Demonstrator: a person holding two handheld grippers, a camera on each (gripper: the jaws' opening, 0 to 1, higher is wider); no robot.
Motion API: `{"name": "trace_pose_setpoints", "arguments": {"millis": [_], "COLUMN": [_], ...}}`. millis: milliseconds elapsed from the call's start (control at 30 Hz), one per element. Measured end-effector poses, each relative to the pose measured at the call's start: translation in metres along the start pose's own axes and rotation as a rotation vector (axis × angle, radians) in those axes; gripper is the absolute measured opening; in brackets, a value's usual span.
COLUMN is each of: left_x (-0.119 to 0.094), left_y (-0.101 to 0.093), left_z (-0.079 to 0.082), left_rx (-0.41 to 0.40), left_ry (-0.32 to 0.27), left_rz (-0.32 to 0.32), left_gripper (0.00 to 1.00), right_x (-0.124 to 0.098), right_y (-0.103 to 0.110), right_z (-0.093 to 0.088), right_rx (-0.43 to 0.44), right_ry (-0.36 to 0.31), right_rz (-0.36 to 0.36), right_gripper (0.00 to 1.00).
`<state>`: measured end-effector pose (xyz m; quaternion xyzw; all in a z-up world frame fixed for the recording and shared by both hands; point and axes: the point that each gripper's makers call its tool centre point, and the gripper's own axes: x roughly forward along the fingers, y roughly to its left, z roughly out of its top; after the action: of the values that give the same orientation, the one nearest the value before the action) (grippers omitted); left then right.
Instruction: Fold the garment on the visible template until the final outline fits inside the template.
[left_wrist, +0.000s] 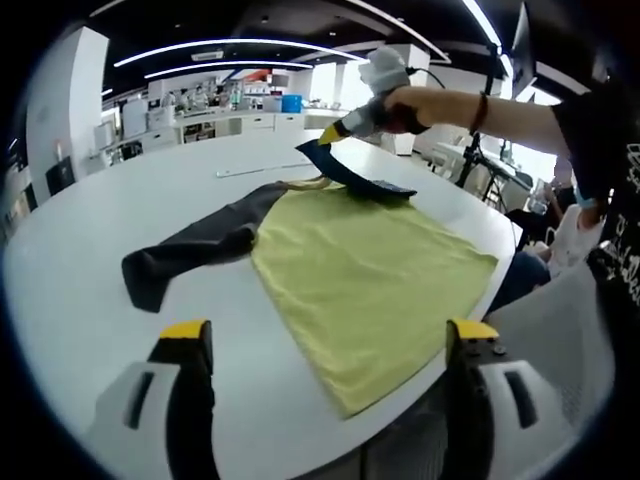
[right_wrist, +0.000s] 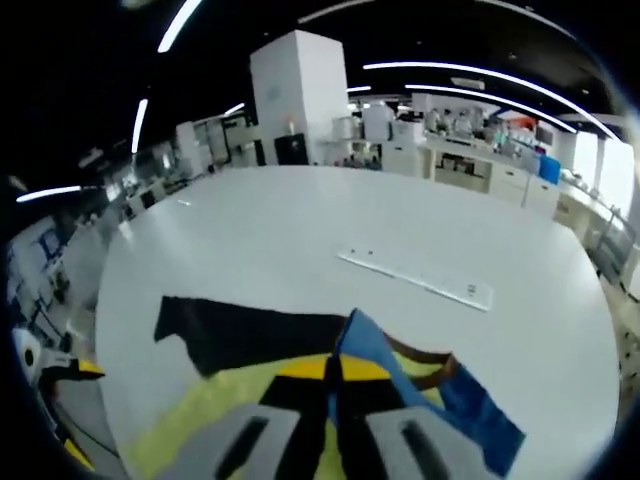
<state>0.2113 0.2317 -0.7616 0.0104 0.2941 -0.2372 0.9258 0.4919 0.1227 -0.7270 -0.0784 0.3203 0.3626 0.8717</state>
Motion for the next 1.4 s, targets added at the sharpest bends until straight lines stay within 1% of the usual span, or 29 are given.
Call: {"name": "trace_pose_setpoints", "arguments": {"millis": [67, 267, 467, 667, 867, 1067, 1200, 1267, 1333, 1400], "left_x": [0.0, 0.0, -0.001, 0.0, 0.002, 0.003, 0.003, 0.003, 0.001, -0.002], "left_y": [0.0, 0.0, 0.0, 0.0, -0.002, -0.001, -0.001, -0.003, -0.002, 0.0], "left_z": [0.0, -0.003, -0.006, -0.007, -0.007, -0.008, -0.008, -0.003, 0.002, 0.003], "left_rx": [0.002, 0.0, -0.008, -0.011, -0.007, -0.014, -0.015, -0.067, -0.105, -0.095], "left_ry": [0.001, 0.007, 0.012, 0.013, 0.015, 0.017, 0.017, -0.02, -0.051, -0.06], "left_rz": [0.001, 0.0, 0.004, 0.002, -0.001, 0.001, -0.002, -0.019, -0.024, -0.025], "left_gripper": [0.94, 0.94, 0.93, 0.93, 0.93, 0.93, 0.93, 0.92, 0.92, 0.93], "right_x": [0.0, 0.003, 0.004, 0.002, 0.002, -0.002, 0.004, 0.003, 0.008, 0.01], "right_y": [0.003, 0.014, 0.022, 0.039, 0.053, 0.07, 0.075, 0.081, 0.082, 0.083], "right_z": [0.0, 0.006, 0.005, 0.005, -0.002, -0.016, -0.021, -0.024, -0.025, -0.028], "right_rx": [-0.001, -0.013, -0.021, -0.057, -0.112, -0.154, -0.169, -0.184, -0.201, -0.206], "right_ry": [0.0, -0.014, -0.012, -0.016, -0.004, 0.008, 0.016, 0.014, 0.019, 0.024], "right_rz": [0.006, 0.031, 0.044, 0.079, 0.108, 0.14, 0.154, 0.165, 0.168, 0.171], "right_gripper": [0.0, 0.0, 0.0, 0.0, 0.0, 0.0, 0.0, 0.0, 0.0, 0.0]}}
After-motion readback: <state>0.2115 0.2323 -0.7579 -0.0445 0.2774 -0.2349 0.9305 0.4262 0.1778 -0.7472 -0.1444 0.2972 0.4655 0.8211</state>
